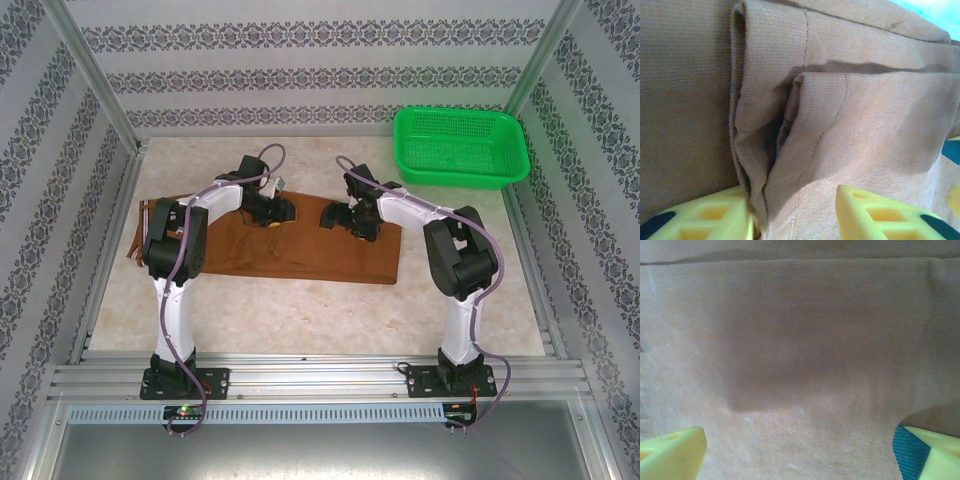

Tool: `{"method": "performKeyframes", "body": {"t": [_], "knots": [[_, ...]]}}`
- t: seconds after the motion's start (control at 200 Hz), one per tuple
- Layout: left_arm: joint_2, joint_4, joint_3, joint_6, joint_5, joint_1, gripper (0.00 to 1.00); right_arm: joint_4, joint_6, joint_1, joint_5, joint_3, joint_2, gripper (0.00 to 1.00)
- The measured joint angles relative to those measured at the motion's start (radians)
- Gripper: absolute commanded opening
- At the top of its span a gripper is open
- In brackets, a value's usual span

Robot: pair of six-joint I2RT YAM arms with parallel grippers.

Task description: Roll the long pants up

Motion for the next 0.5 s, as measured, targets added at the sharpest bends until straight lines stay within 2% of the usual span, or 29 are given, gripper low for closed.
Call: {"method": "performKeyframes", "body": {"t": [0.1,0.26,0.385,0.5], "knots": [[0.005,0.002,0.003,-0.003,0.011,-0.003,0.27,0.0,0.0,0.0,0.0,0.0,0.008,0.97],[0.024,0.001,0.022,-0.005,0.034,-0.006,0.0,0.0,0.0,-0.001,-0.001,0.003,0.011,0.97],[0.025,0.001,0.027,0.0,0.03,-0.02,0.0,0.005,0.004,-0.003,-0.004,0.003,0.011,0.97],[0.001,-0.031,0.031,0.006,-0.028,-0.029,0.0,0.018,0.007,-0.023,-0.015,-0.014,-0.006,0.98]]}}
